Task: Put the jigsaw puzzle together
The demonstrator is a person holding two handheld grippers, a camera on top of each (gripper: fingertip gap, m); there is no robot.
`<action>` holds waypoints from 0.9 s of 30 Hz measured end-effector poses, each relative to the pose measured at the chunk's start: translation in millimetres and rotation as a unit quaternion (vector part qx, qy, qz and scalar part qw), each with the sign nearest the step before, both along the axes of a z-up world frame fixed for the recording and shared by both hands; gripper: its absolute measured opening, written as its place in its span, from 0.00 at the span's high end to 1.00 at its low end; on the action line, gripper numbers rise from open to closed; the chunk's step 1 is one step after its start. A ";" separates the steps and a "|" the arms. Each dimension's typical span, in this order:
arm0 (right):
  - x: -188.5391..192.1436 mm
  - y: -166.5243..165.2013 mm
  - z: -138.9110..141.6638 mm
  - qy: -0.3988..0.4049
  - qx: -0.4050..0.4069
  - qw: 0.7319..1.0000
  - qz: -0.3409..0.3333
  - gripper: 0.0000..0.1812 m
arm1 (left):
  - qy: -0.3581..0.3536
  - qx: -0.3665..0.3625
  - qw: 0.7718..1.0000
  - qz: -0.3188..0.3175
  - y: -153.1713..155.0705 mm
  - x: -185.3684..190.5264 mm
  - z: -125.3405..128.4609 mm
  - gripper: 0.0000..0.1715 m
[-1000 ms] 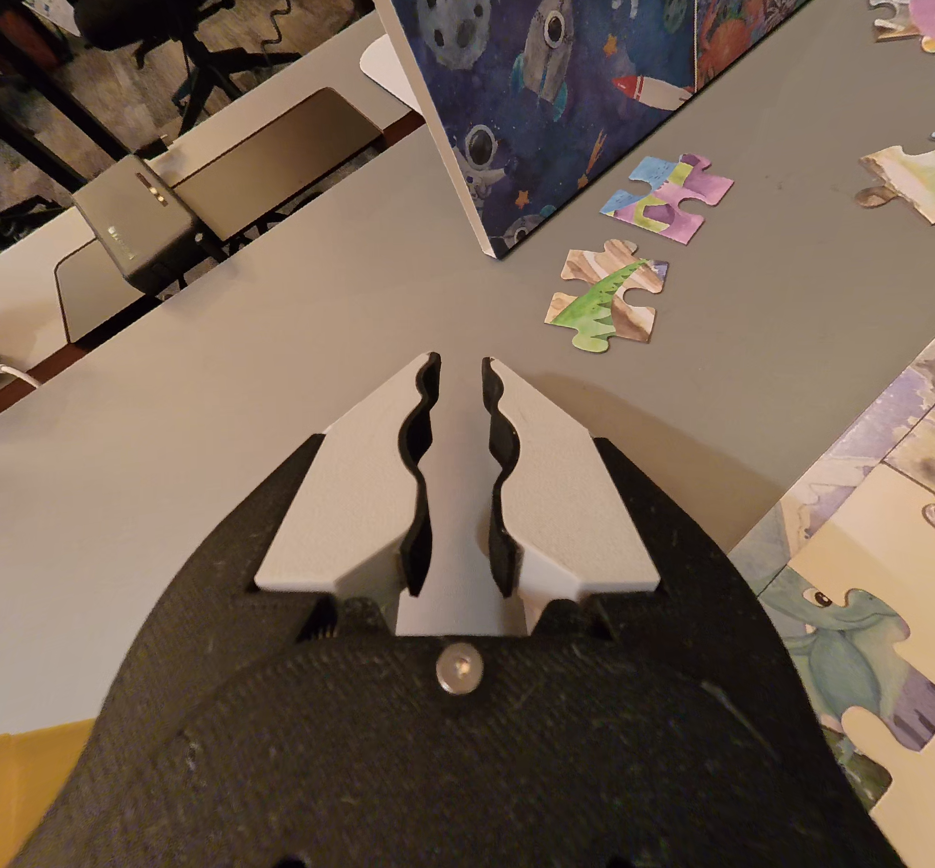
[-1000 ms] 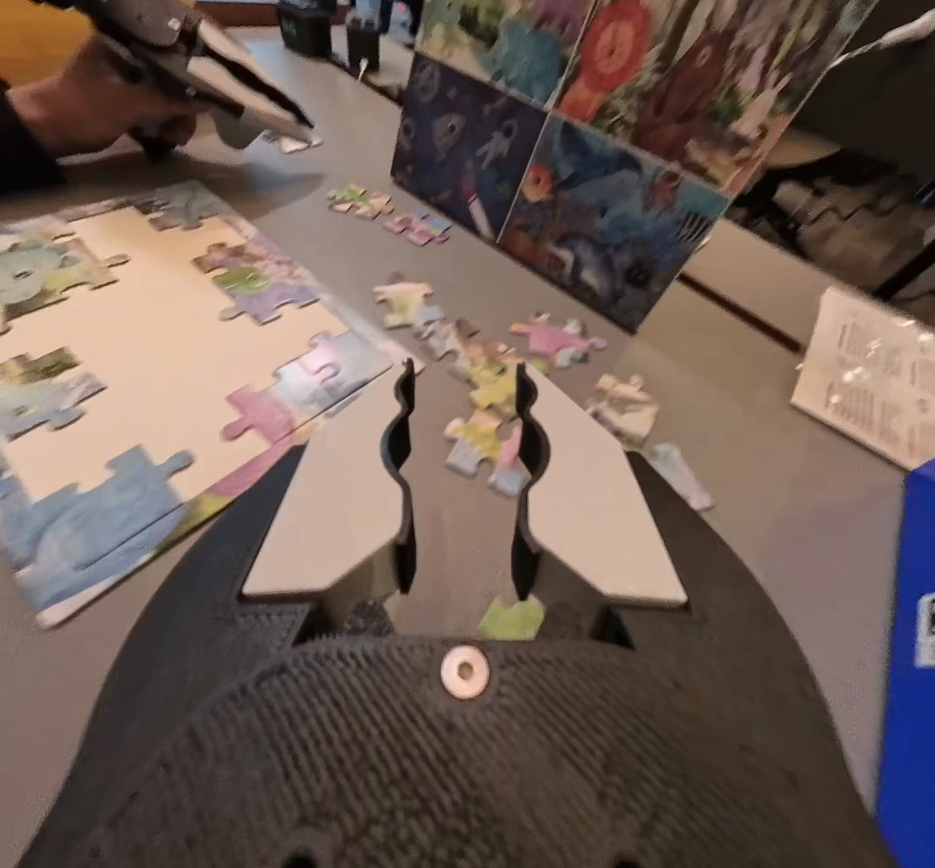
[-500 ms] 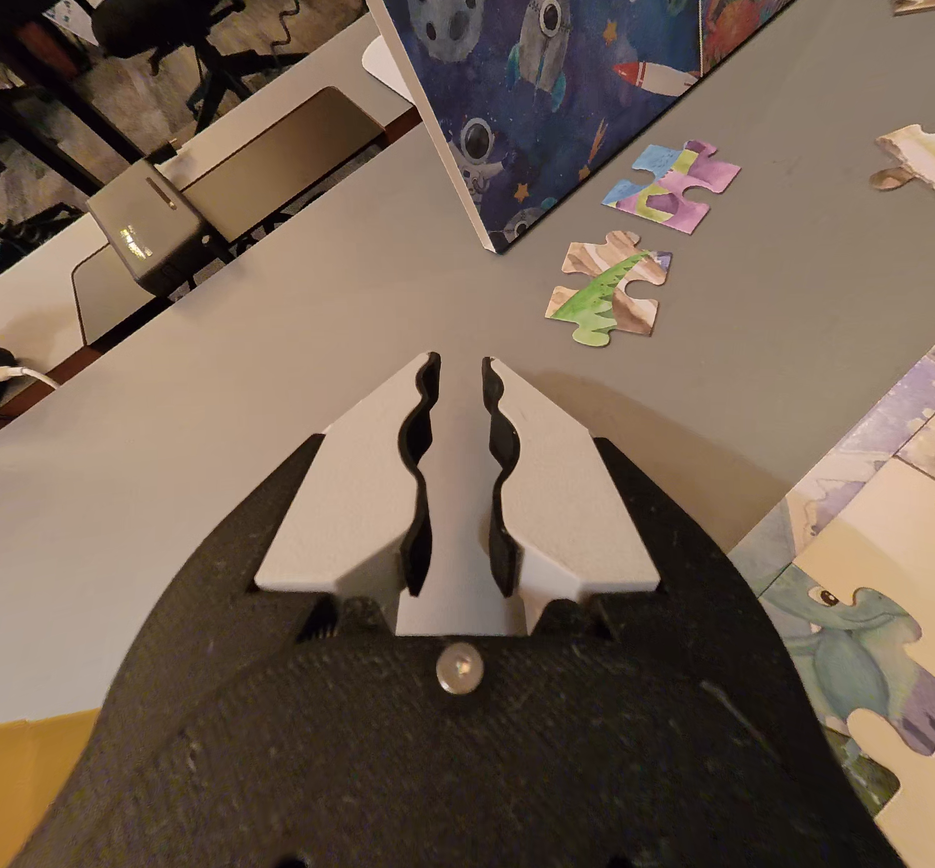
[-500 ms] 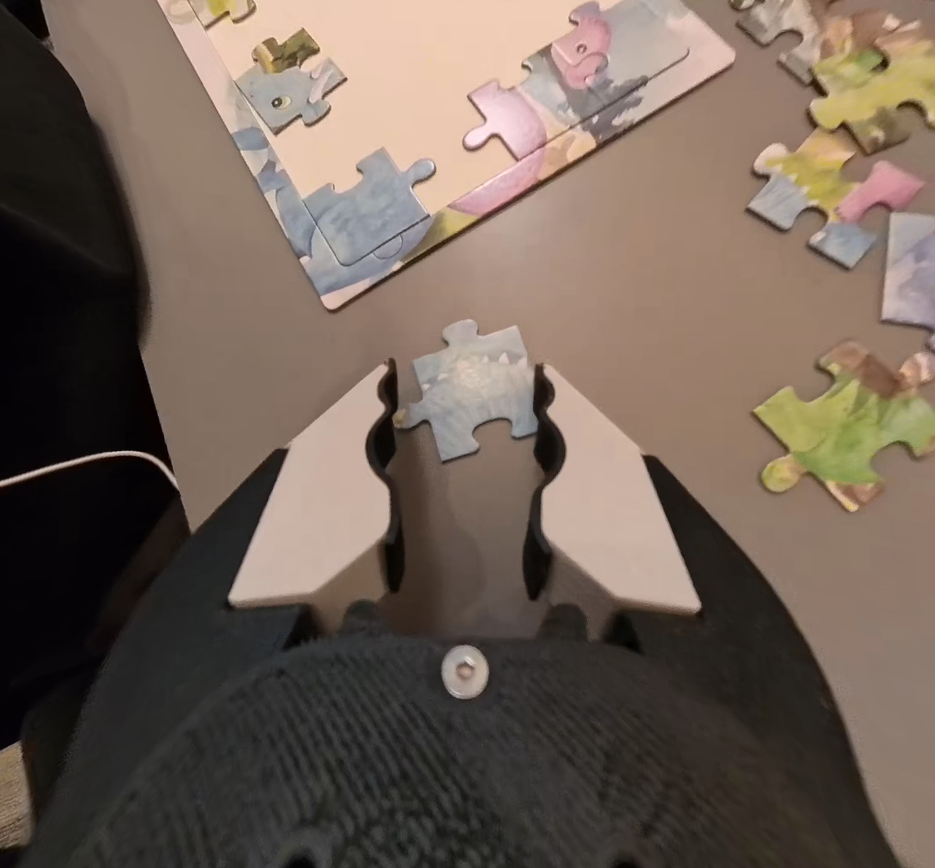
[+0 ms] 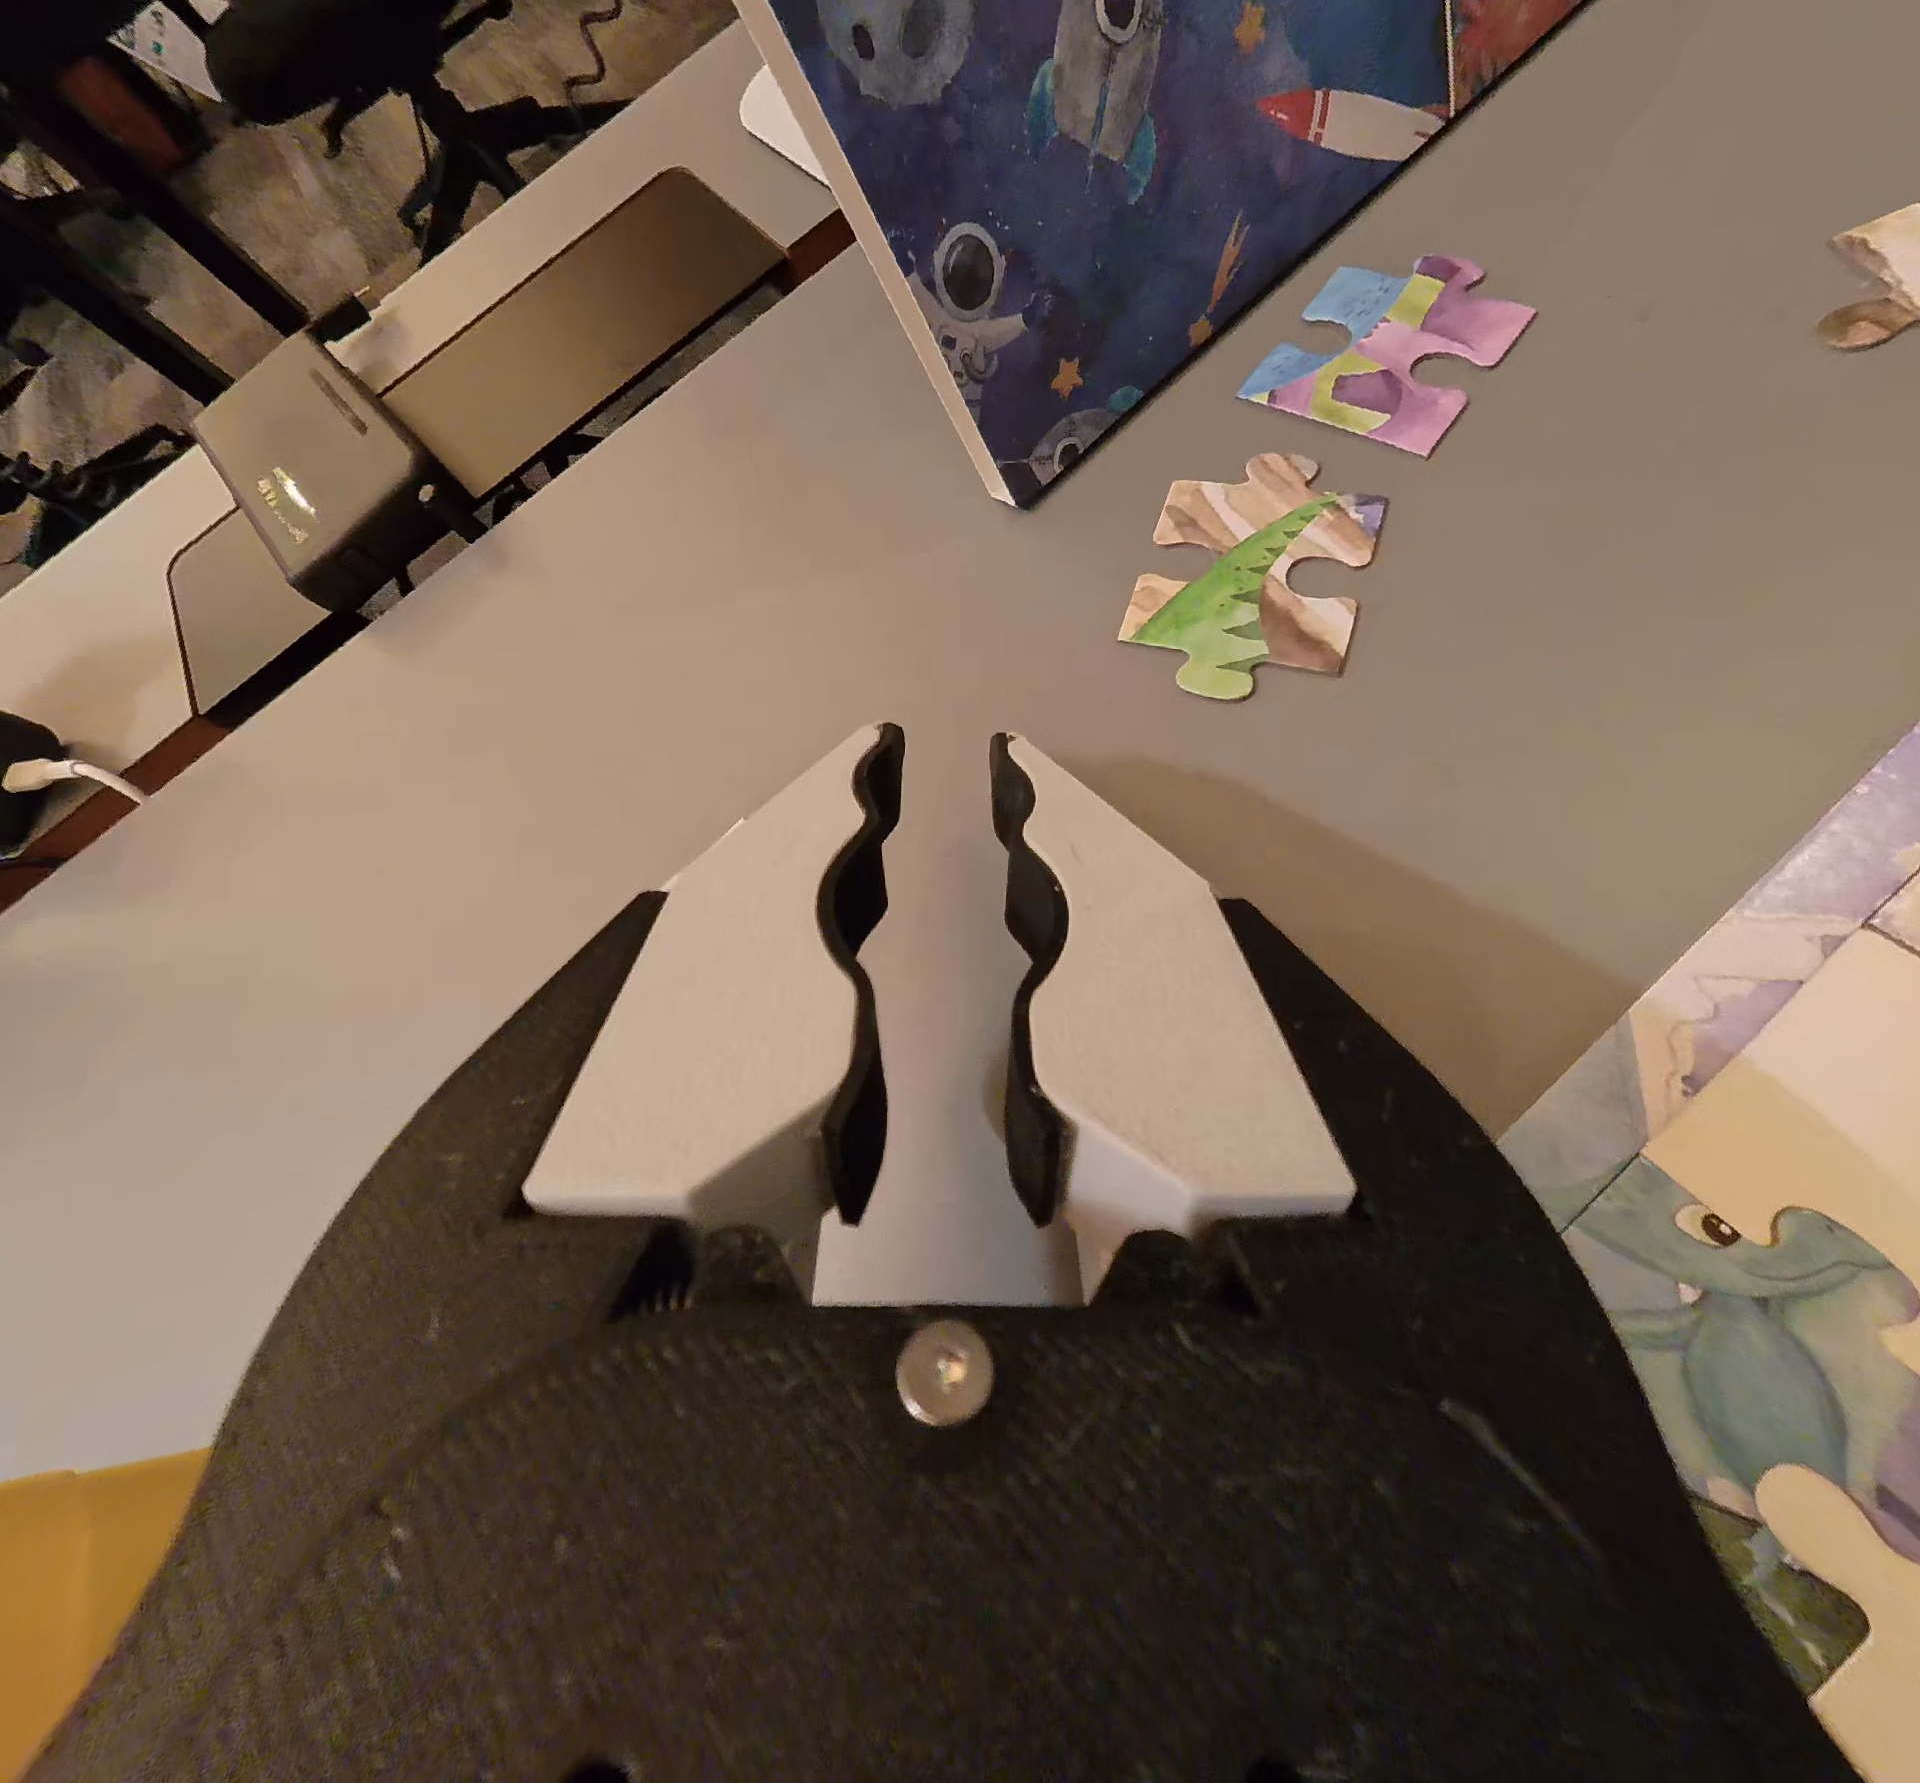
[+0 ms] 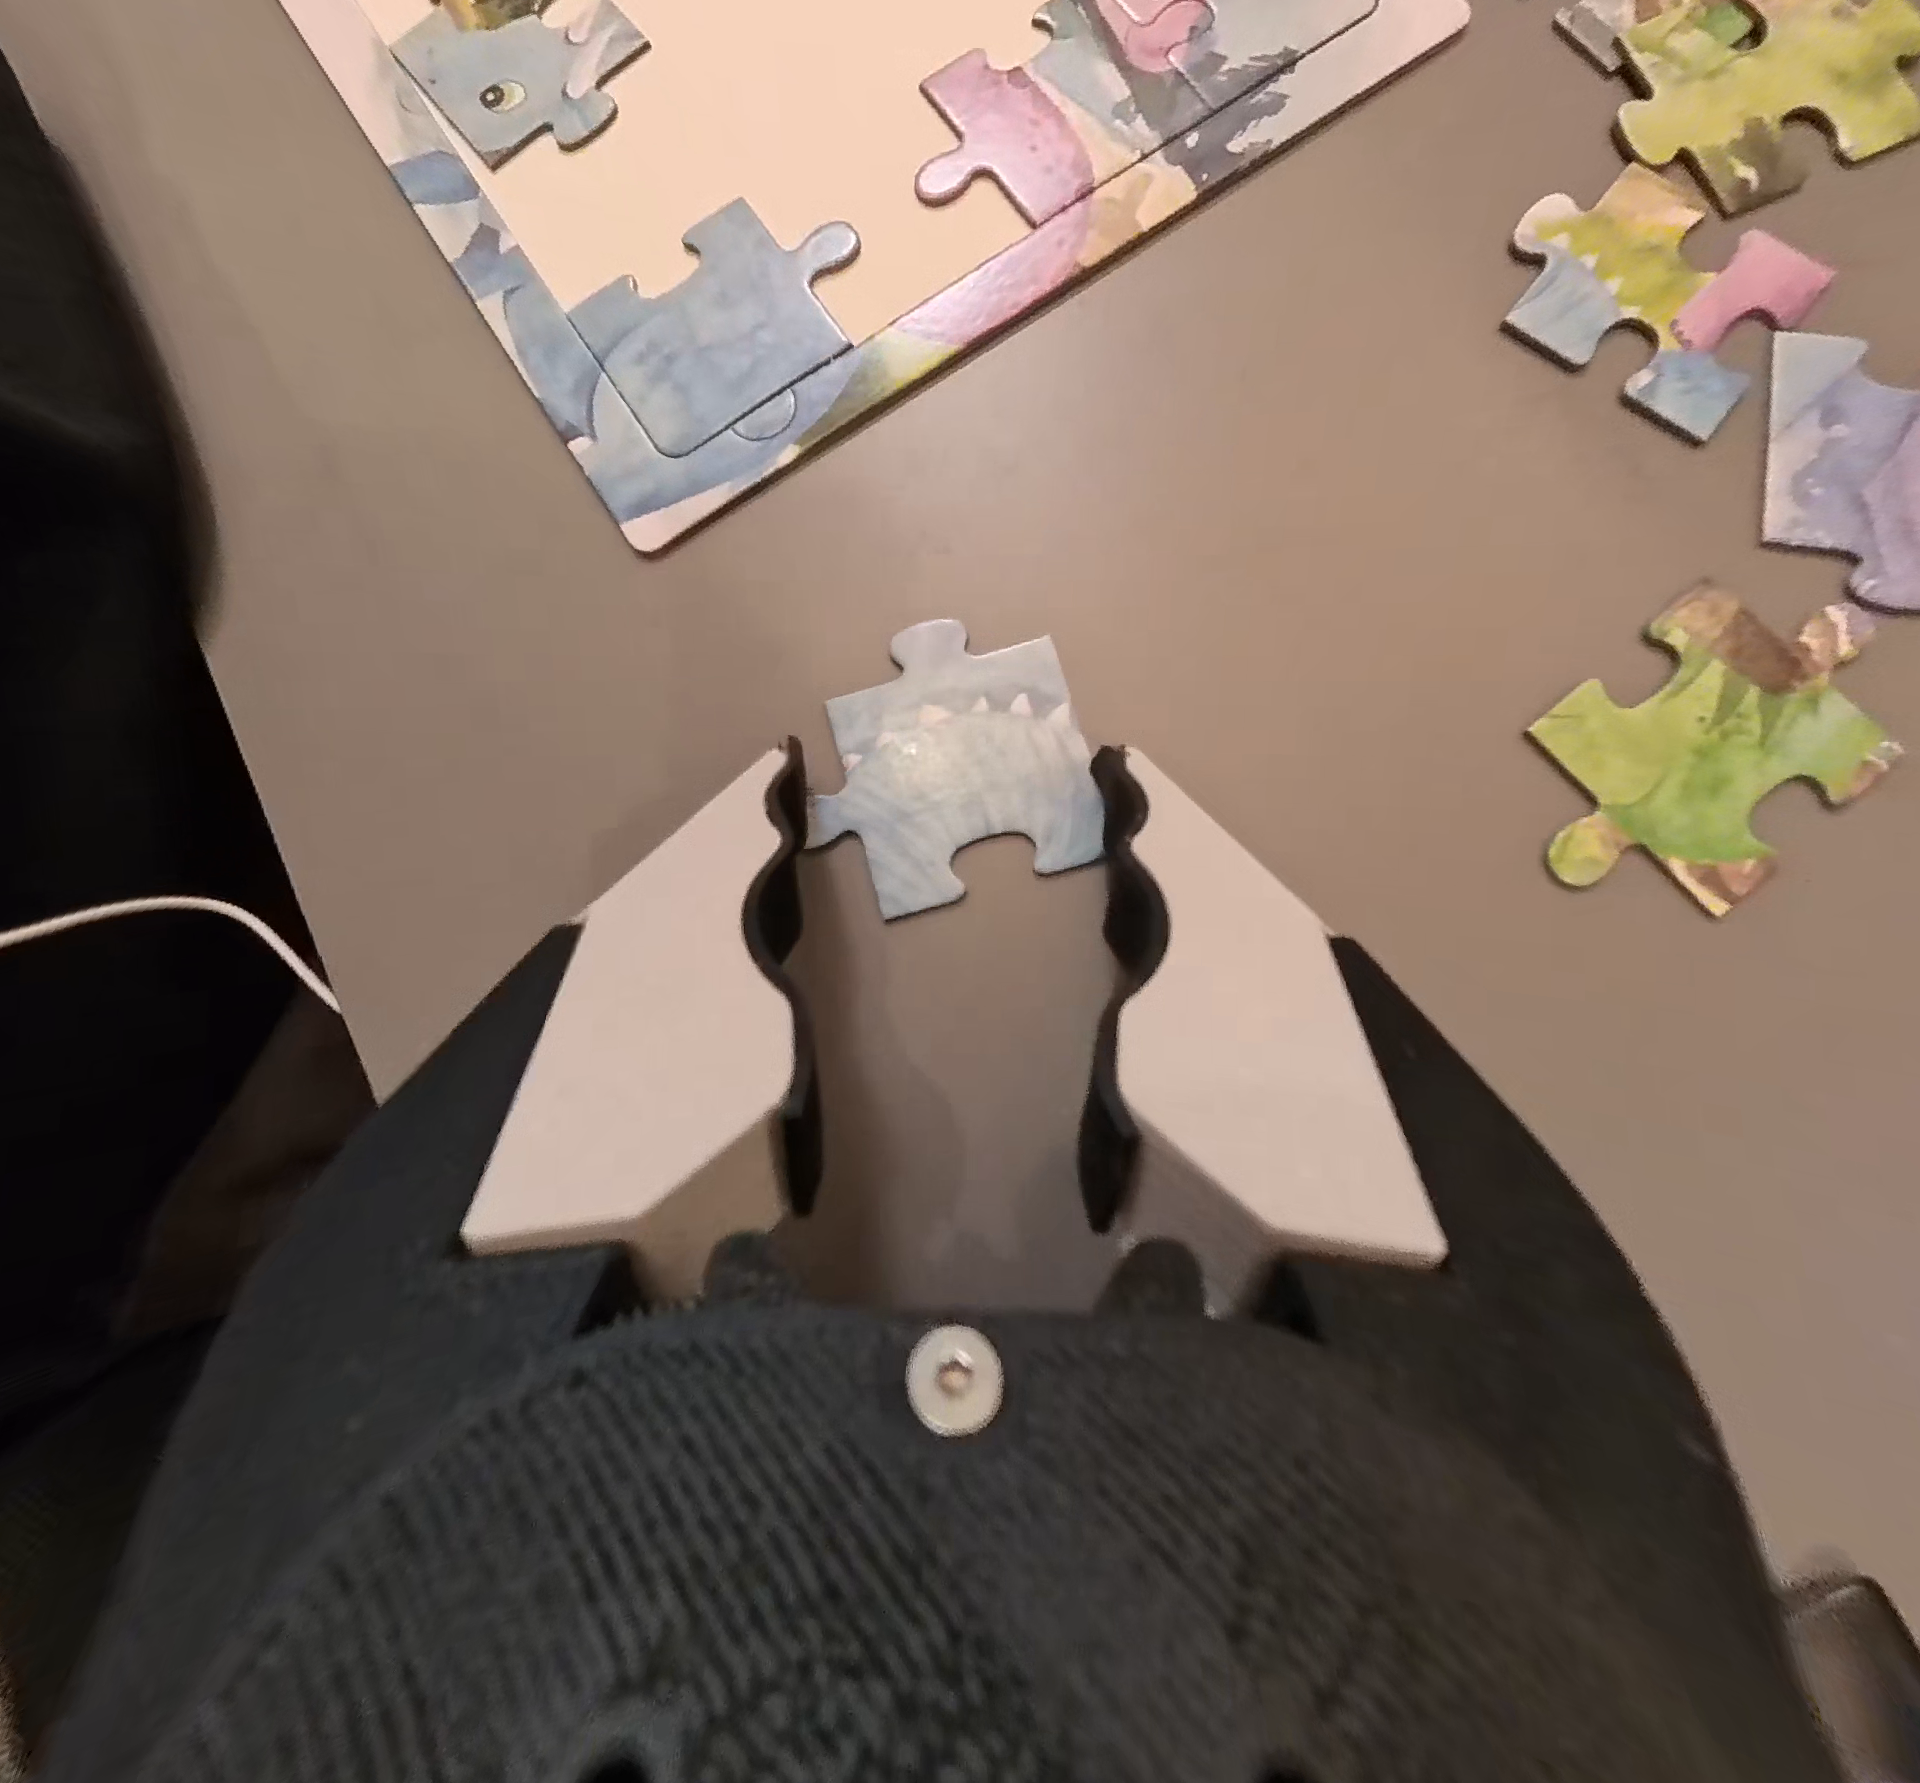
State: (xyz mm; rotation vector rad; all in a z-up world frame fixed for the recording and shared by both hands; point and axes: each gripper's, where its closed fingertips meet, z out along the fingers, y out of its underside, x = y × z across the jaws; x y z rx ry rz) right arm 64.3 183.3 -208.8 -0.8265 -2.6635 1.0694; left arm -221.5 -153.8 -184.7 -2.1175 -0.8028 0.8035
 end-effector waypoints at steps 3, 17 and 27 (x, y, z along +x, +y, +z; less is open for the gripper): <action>-3.0 4.2 -1.5 0.011 0.019 1.000 -0.007 0.69 | 0.001 -0.004 1.000 0.000 0.2 0.2 -0.5 0.91; -3.3 28.8 -3.2 0.008 0.042 0.997 -0.057 0.62 | 0.002 -0.007 1.000 -0.001 0.5 0.3 -1.0 0.91; 15.4 27.8 -1.9 -0.027 0.053 0.997 -0.049 0.65 | 0.003 -0.011 1.000 -0.001 0.8 0.4 -1.6 0.91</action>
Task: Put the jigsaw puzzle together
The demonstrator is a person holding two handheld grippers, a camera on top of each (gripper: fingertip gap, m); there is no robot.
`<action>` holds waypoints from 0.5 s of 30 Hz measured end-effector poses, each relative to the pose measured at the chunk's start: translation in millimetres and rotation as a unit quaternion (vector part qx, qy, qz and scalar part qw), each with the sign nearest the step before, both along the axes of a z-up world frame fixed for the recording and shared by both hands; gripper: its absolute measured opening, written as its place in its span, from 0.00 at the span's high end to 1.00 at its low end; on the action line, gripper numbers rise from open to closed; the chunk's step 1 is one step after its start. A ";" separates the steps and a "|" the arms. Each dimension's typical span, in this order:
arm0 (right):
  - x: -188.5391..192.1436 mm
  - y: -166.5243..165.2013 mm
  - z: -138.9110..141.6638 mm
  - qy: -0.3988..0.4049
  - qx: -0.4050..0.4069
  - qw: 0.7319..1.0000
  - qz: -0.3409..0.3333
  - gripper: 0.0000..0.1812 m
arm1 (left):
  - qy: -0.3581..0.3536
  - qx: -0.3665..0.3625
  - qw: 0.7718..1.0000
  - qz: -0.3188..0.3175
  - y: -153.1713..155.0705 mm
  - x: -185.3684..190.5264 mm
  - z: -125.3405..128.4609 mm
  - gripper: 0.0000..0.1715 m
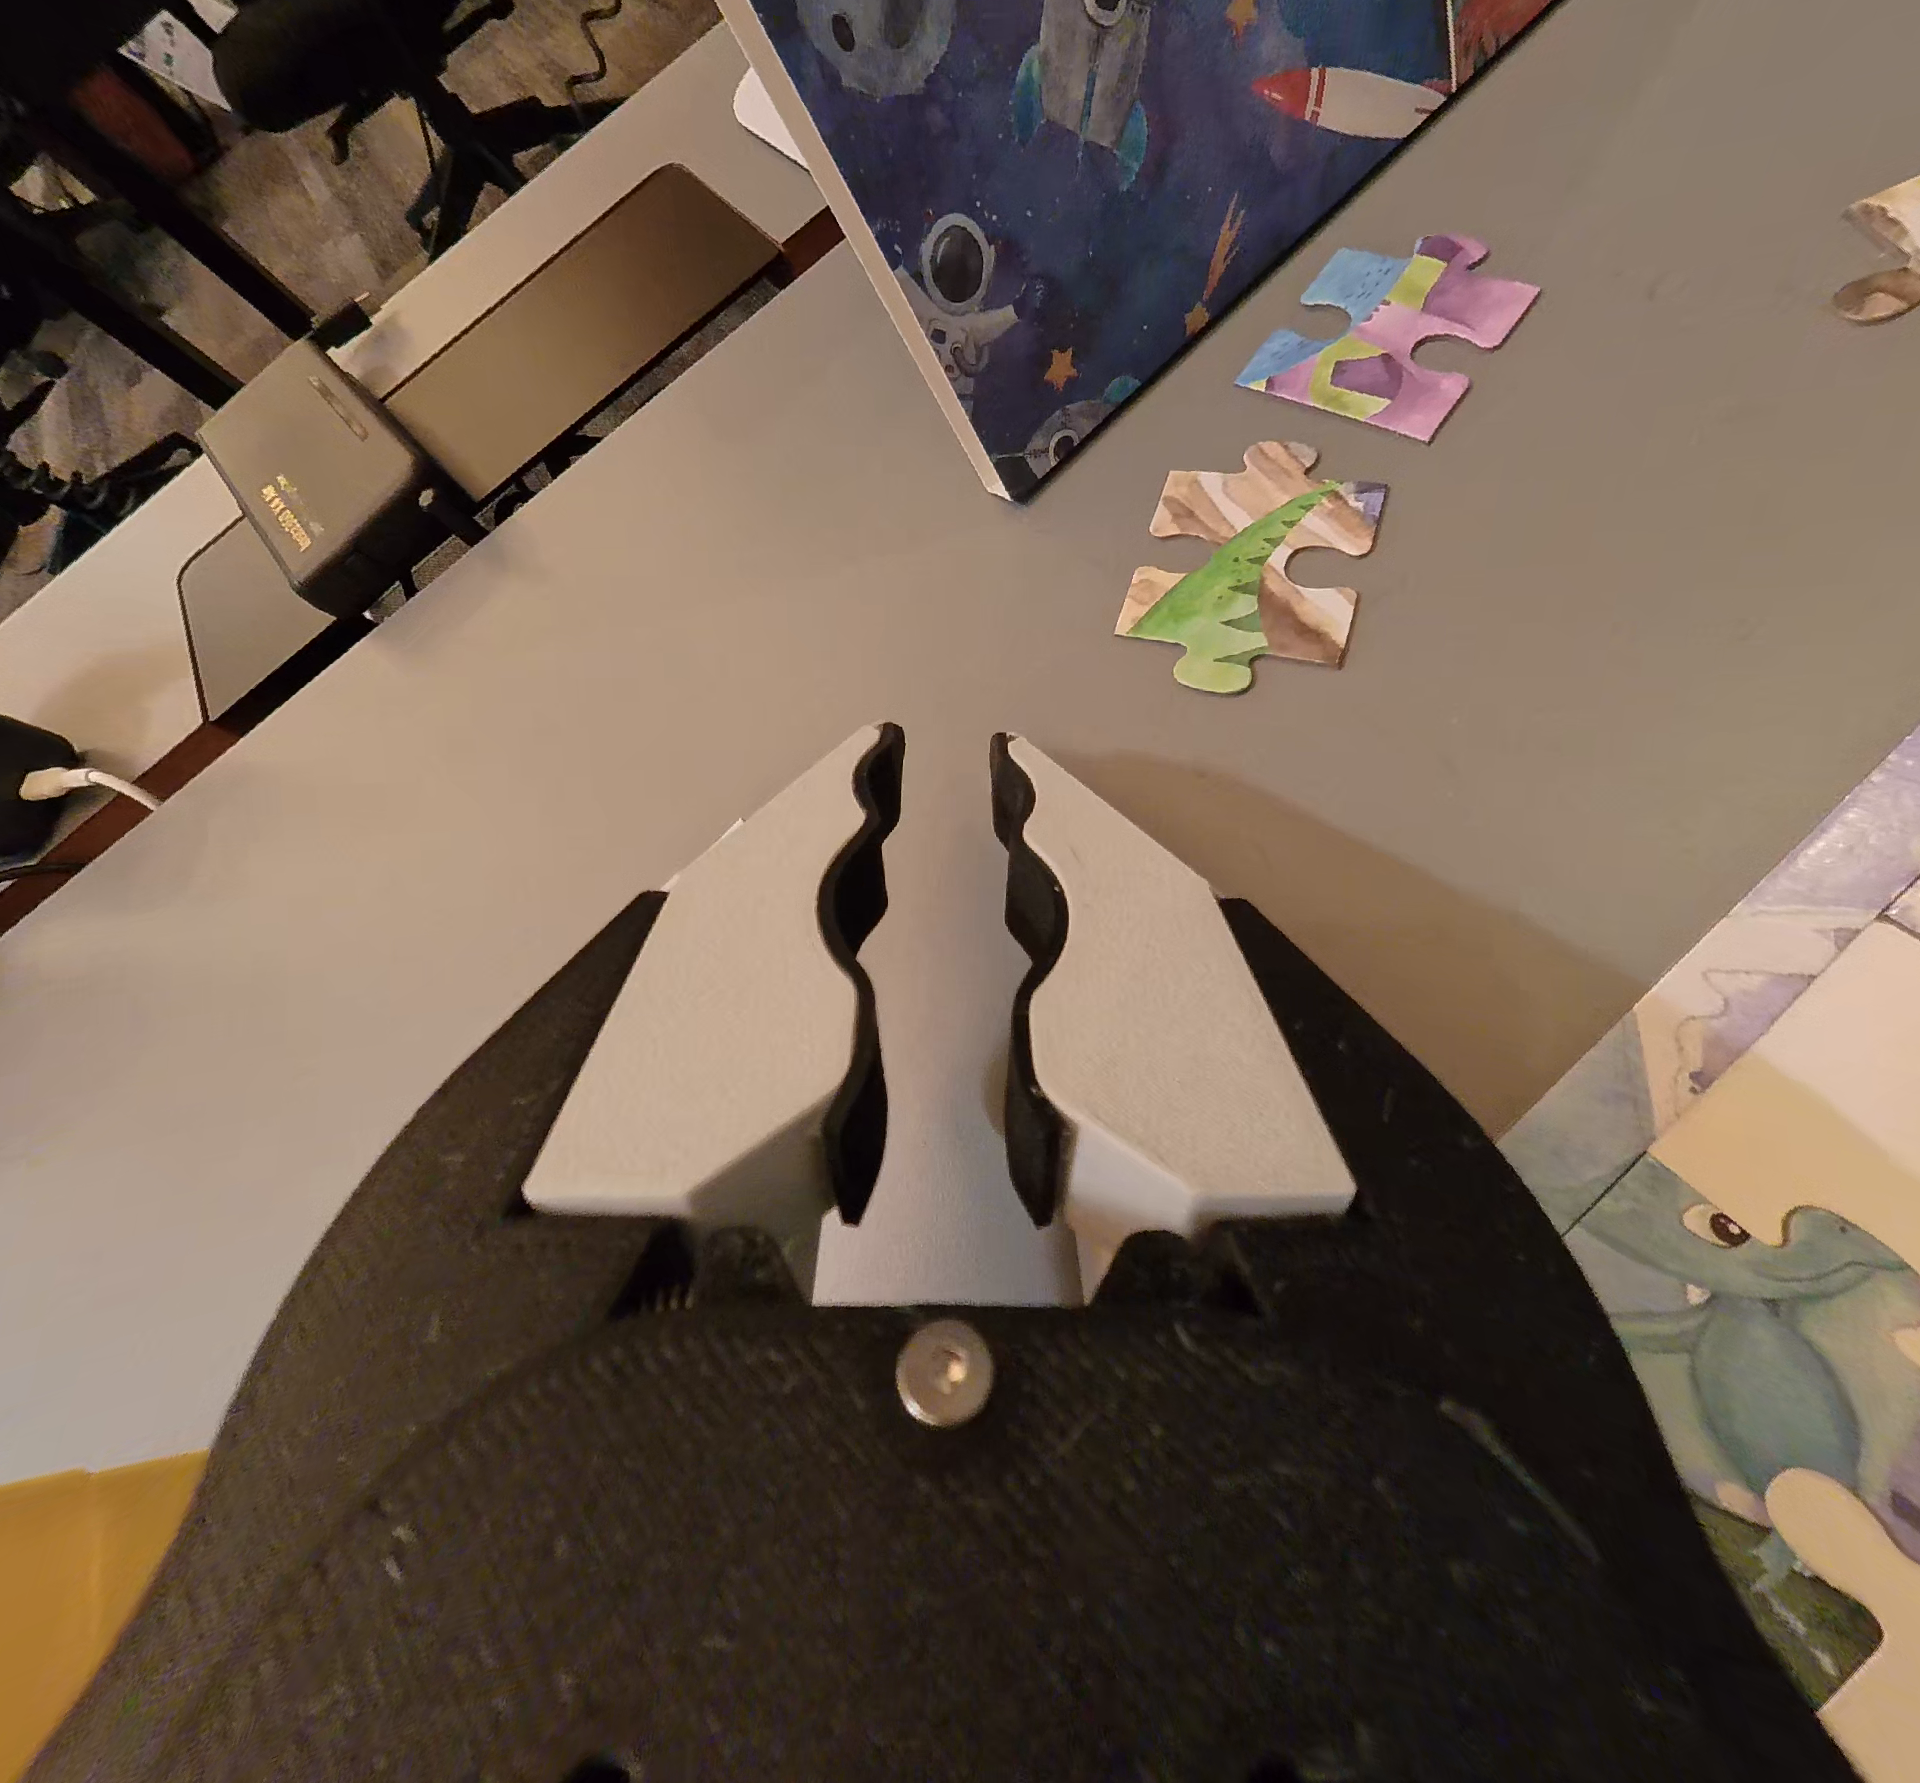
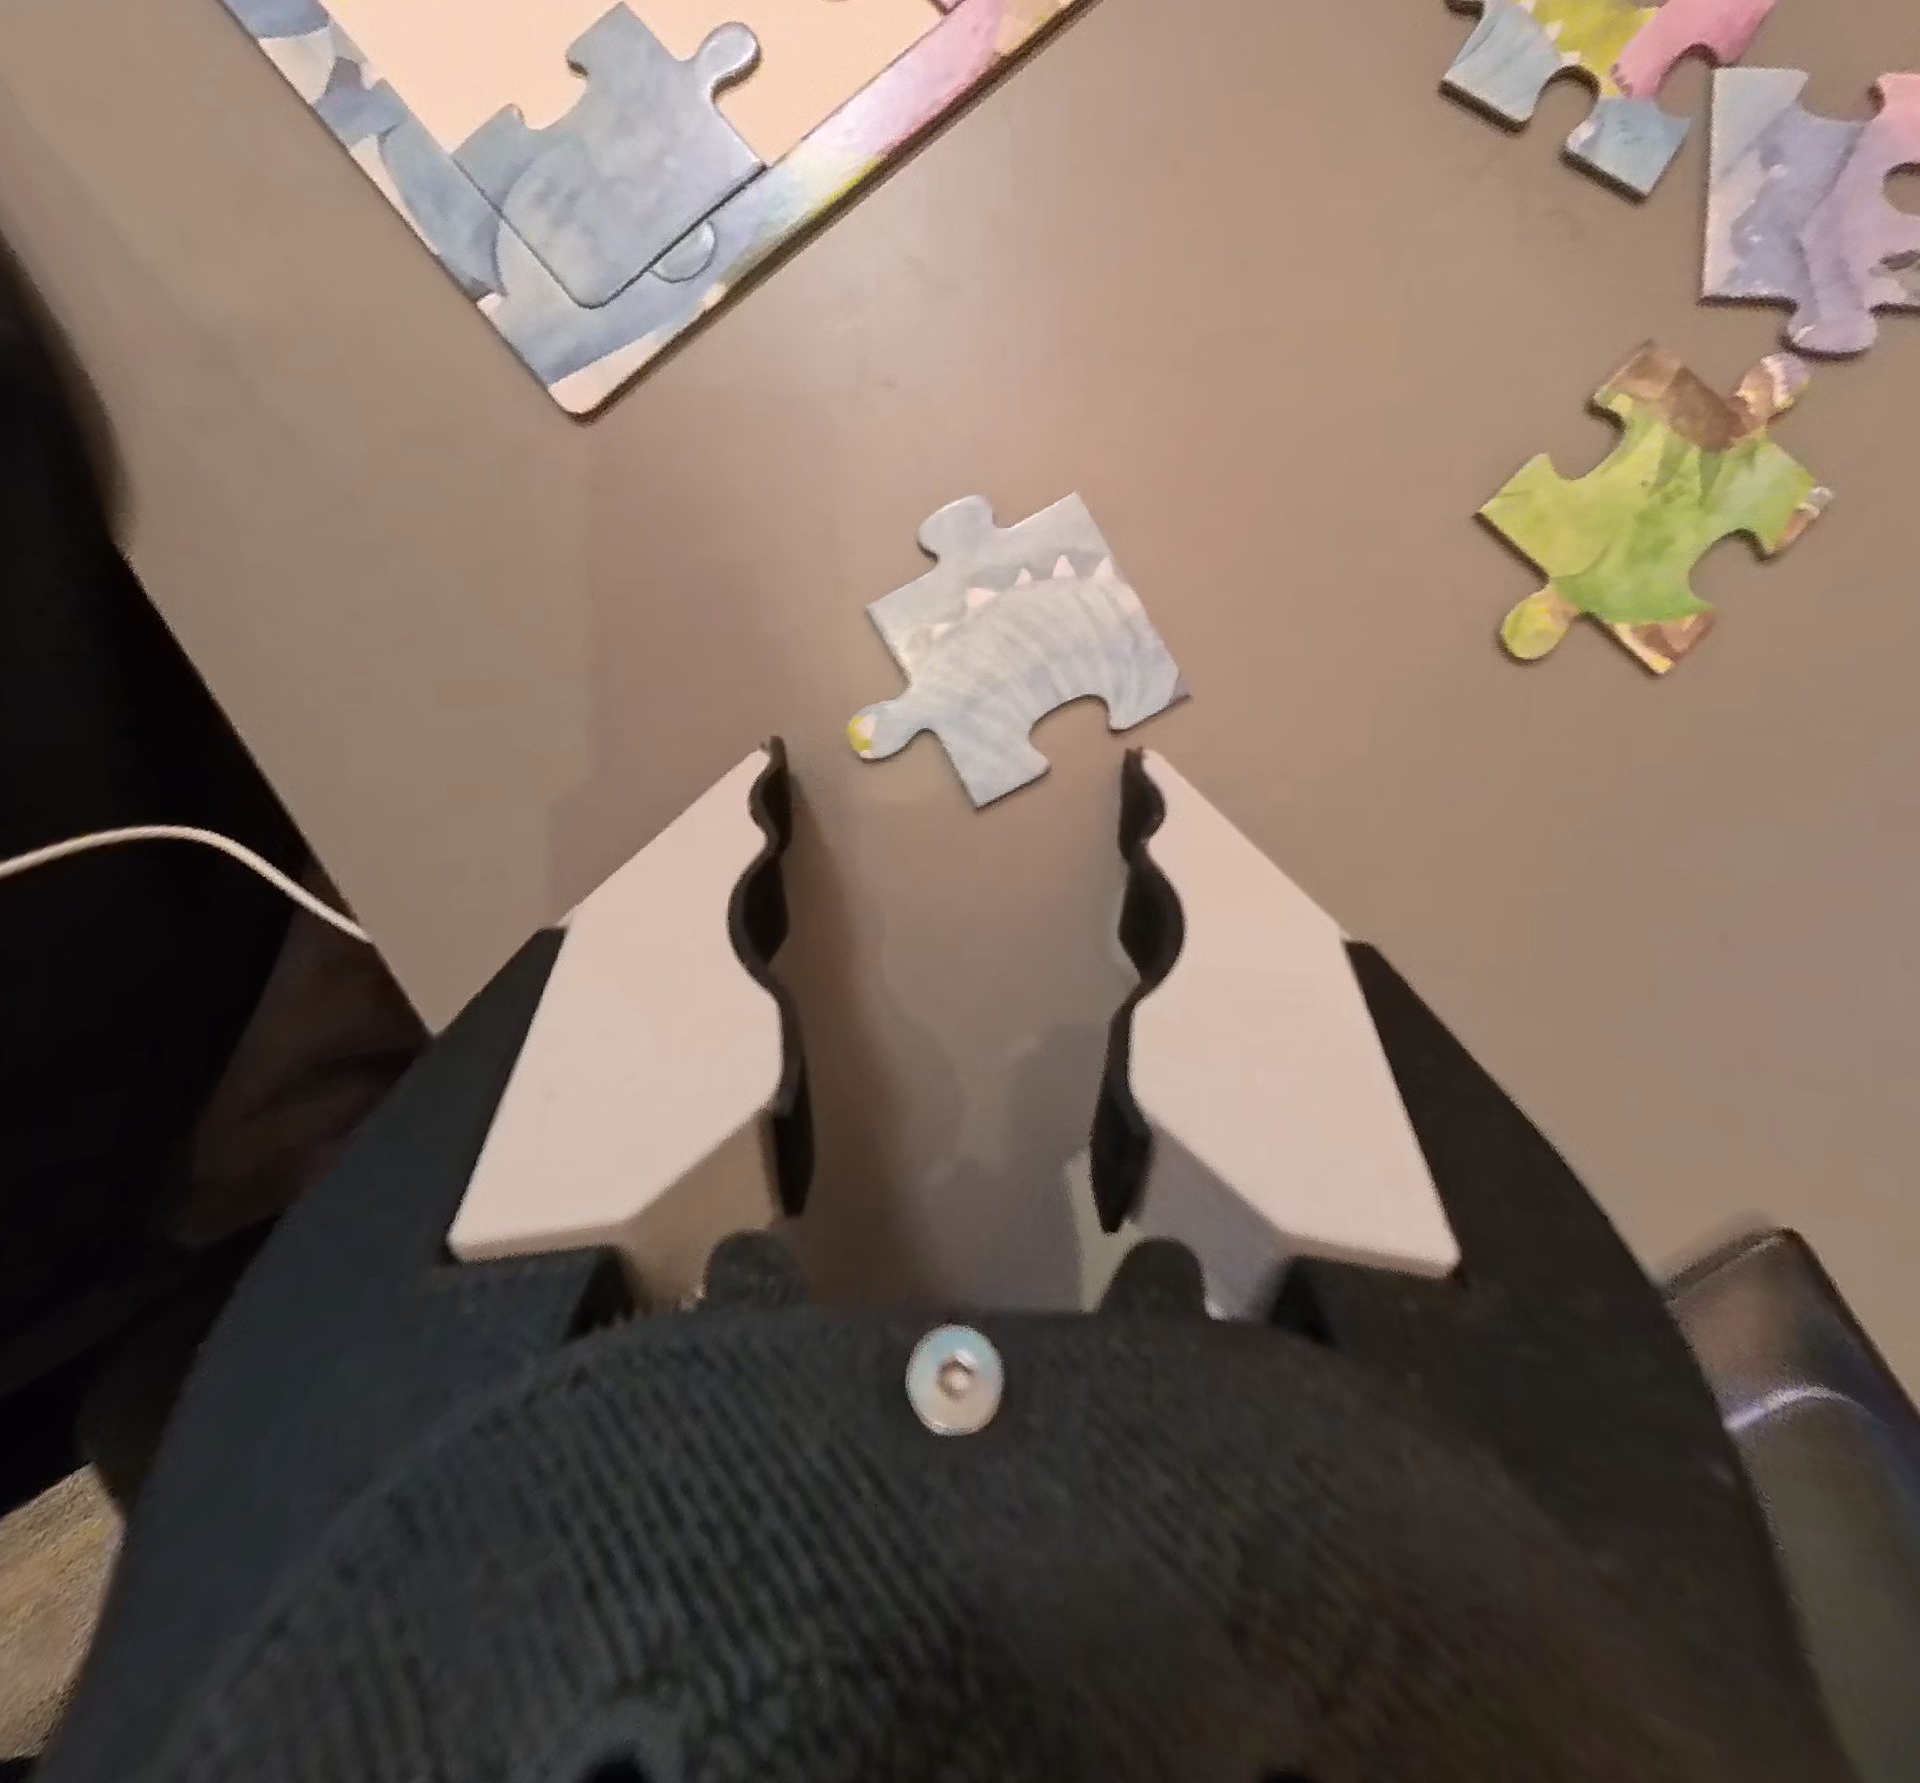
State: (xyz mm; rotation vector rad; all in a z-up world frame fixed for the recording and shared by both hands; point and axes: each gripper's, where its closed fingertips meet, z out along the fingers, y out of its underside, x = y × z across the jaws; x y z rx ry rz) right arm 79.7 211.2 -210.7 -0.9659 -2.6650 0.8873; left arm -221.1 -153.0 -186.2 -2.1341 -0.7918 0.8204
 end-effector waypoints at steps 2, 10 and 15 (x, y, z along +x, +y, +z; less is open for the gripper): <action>6.2 -5.6 1.0 -0.015 -0.006 1.000 0.010 0.67 | 0.000 -0.001 1.000 0.000 0.0 0.0 -0.1 0.91; 23.6 -37.5 13.1 -0.046 -0.065 0.995 0.068 0.75 | 0.002 -0.002 1.000 0.000 0.2 0.1 0.2 0.92; 3.8 -26.1 20.4 0.017 -0.062 0.997 0.043 0.75 | 0.002 -0.003 1.000 -0.001 0.6 0.2 -0.2 0.91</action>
